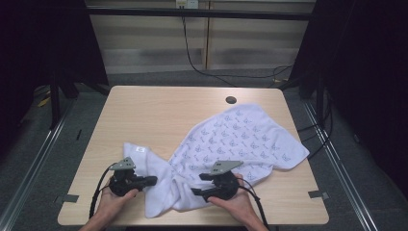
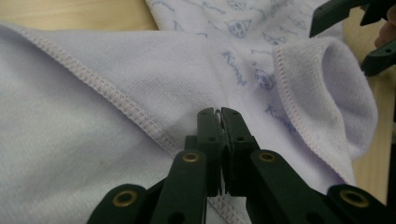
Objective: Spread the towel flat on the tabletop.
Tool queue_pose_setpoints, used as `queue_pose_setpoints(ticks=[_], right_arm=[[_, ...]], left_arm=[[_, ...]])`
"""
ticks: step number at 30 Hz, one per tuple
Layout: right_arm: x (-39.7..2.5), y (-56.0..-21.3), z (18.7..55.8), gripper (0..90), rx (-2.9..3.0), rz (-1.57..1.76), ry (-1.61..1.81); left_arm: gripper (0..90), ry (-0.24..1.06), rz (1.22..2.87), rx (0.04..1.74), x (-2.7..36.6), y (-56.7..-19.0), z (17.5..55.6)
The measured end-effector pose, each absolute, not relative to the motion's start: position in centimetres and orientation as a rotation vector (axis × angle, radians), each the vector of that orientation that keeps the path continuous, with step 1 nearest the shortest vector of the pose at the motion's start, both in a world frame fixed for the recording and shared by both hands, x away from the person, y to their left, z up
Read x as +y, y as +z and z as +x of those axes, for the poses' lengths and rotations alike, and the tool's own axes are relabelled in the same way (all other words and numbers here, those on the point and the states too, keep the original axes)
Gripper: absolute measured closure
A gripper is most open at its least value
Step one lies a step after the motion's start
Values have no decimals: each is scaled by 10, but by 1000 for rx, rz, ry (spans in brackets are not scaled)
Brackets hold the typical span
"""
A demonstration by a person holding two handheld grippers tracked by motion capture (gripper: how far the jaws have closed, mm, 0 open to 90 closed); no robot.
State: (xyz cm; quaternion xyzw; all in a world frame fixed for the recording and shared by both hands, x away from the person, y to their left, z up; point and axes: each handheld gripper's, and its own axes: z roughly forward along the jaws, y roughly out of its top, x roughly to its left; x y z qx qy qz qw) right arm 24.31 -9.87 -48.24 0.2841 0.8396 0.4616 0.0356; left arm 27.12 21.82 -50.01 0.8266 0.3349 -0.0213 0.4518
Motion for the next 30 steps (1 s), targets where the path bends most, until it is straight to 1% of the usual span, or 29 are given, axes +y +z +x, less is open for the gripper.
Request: queue_pose_setpoints(ticks=[1,3,5,6,7,8,9,11,12,13,14,15,17,18,20,21,22,24,25,27,28,30], right_arm=[[-99,-482,243,394,2580,873,1418],[-79,-483,241,393,2612,823,1444],[-74,-485,241,411,2620,812,1451],[-69,-489,241,613,2628,796,1426],[-69,-491,241,705,2627,792,1420],[-69,-491,241,705,2627,792,1420],[-76,-490,239,819,2584,814,1441],[-82,-488,239,829,2566,833,1466],[-89,-485,238,833,2546,840,1452],[-107,-478,237,832,2510,863,1430],[-107,-478,237,832,2510,863,1430],[-115,-477,237,831,2493,887,1433],[-139,-477,239,819,2466,948,1395],[-159,-483,242,814,2449,1011,1337],[-174,-491,246,792,2432,1074,1299],[-174,-491,246,792,2432,1074,1299],[-187,-497,250,695,2419,1129,1255],[-191,-493,249,569,2386,1160,1250],[-192,-488,247,539,2357,1166,1256],[-193,-481,245,525,2336,1157,1291],[-188,-468,237,502,2309,1121,1361],[-182,-463,233,491,2319,1090,1384]], left_arm=[[873,-53,2042,827,218,-500,271],[866,-69,2035,795,213,-498,267],[865,-69,2034,791,212,-498,268],[860,-69,2031,791,212,-498,269],[860,-64,2023,793,212,-497,271],[860,-64,2023,793,212,-497,271],[860,-59,2018,792,213,-496,272],[860,-52,1992,801,216,-494,273],[860,-52,1977,804,218,-493,273],[787,-50,1961,797,220,-492,273],[787,-57,1952,791,221,-491,274],[746,-42,1941,801,222,-489,274],[713,-37,1925,805,224,-487,276],[685,-35,1915,813,225,-487,278],[686,-19,1926,830,224,-488,282],[686,-9,1949,841,222,-490,285],[685,21,1992,854,218,-495,287],[680,29,2014,861,217,-497,289],[680,26,2007,875,218,-499,290],[680,22,1946,877,225,-494,292],[680,23,1923,879,229,-490,293],[680,38,1892,903,239,-486,295]])
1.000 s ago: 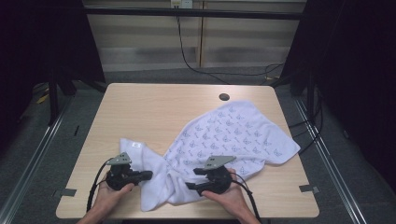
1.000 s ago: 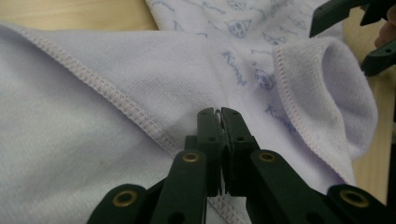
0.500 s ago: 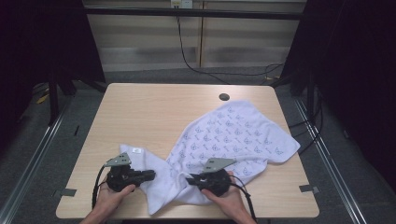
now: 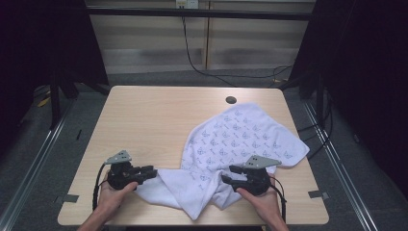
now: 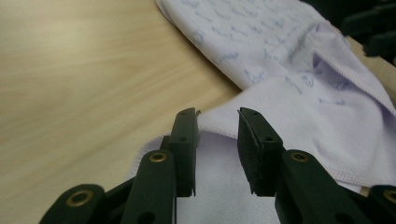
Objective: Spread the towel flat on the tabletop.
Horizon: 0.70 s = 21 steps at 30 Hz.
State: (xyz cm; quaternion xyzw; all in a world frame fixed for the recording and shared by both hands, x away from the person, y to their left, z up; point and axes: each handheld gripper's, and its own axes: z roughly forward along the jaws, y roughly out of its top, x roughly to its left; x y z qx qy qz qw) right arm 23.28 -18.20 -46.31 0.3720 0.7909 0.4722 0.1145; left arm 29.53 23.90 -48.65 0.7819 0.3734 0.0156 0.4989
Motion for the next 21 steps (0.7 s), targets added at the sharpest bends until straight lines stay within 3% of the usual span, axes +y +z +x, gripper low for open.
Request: queue_pose_setpoints(ticks=[7,15,19,20,21], right_arm=[[-126,-470,223,510,2513,907,1426],[-127,-493,229,463,2590,934,1295],[-127,-496,223,548,2590,879,1203],[-127,-496,222,596,2588,871,1189],[-126,-495,220,662,2580,866,1179]], left_arm=[[556,74,1930,977,265,-493,301],[483,53,2030,943,258,-506,294],[688,61,2088,872,252,-505,289],[688,47,2099,855,250,-505,287],[758,36,2111,838,248,-505,286]])
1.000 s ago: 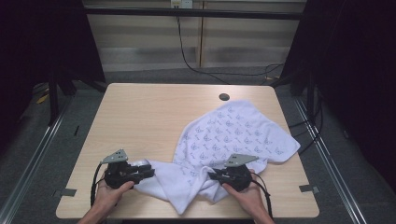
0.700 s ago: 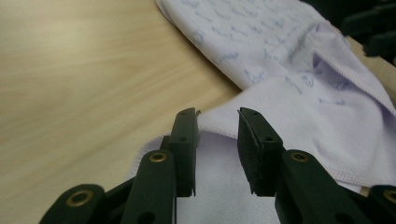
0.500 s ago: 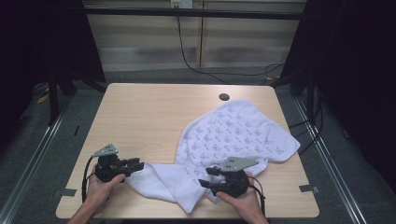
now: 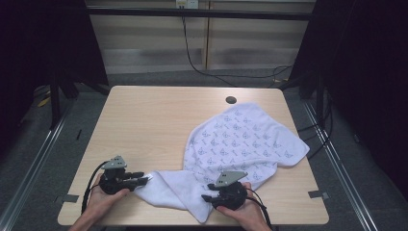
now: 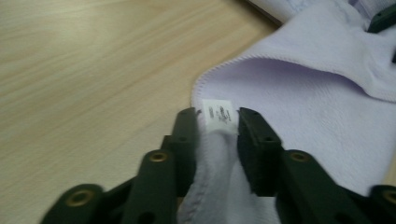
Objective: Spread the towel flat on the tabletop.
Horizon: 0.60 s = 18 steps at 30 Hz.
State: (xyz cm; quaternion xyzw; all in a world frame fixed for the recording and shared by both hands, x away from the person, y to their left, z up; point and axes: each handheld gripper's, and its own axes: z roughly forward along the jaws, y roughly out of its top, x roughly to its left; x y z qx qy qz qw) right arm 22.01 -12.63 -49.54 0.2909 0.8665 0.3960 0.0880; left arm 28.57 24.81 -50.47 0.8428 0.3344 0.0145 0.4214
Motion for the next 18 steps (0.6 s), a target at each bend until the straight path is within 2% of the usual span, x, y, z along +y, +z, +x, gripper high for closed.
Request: queue_pose_setpoints(ticks=[1,3,10,14,18], right_arm=[[-129,-494,220,719,2567,872,1204],[-133,-491,222,724,2545,908,1263],[-146,-476,229,682,2498,952,1388],[-146,-476,229,720,2516,933,1389],[-150,-470,231,720,2473,960,1448]], left_arm=[[824,28,2124,816,247,-504,285],[838,10,2098,806,245,-502,283],[846,49,1925,822,254,-480,287],[846,71,1861,812,256,-465,290],[848,104,1831,818,258,-455,296]])
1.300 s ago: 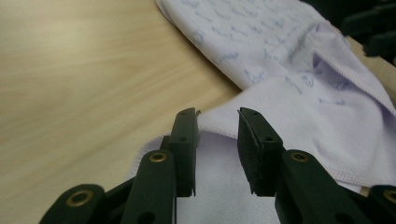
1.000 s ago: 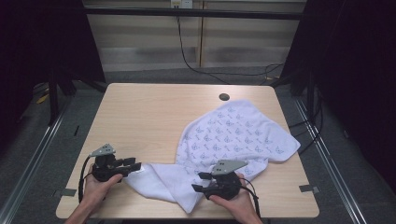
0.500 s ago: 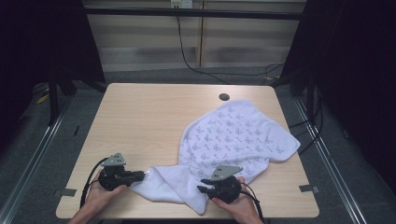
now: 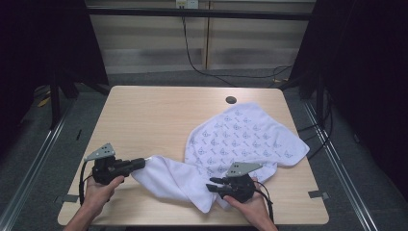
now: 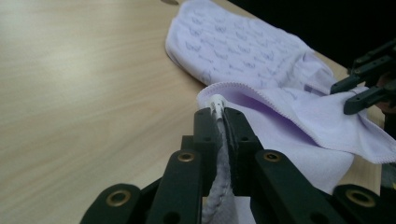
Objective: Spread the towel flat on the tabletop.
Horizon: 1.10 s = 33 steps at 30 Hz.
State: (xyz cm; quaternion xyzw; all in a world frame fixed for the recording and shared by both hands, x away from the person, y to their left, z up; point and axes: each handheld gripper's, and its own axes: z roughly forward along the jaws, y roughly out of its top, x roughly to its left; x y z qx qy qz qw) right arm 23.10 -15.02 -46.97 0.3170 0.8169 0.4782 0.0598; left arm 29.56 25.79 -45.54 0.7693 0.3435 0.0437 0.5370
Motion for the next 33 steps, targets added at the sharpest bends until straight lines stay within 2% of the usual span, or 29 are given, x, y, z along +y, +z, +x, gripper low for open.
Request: queue_pose_setpoints(ticks=[3,9,15,19,25,29,31,33], right_arm=[[-156,-460,233,719,2432,972,1485],[-163,-418,247,722,2324,939,1589],[-166,-400,258,717,2296,933,1633],[-165,-388,268,752,2257,931,1664],[-163,-347,275,770,2177,854,1673],[-164,-337,270,768,2179,815,1693],[-167,-343,260,766,2202,808,1692],[-170,-367,238,760,2283,817,1640]], left_arm=[[848,123,1777,815,264,-443,299],[850,176,1707,794,266,-414,308],[850,231,1664,771,265,-385,315],[850,253,1648,776,264,-373,326],[850,293,1574,763,268,-346,333],[850,303,1565,699,273,-333,318],[850,298,1605,653,272,-339,302],[849,279,1657,631,272,-356,286]])
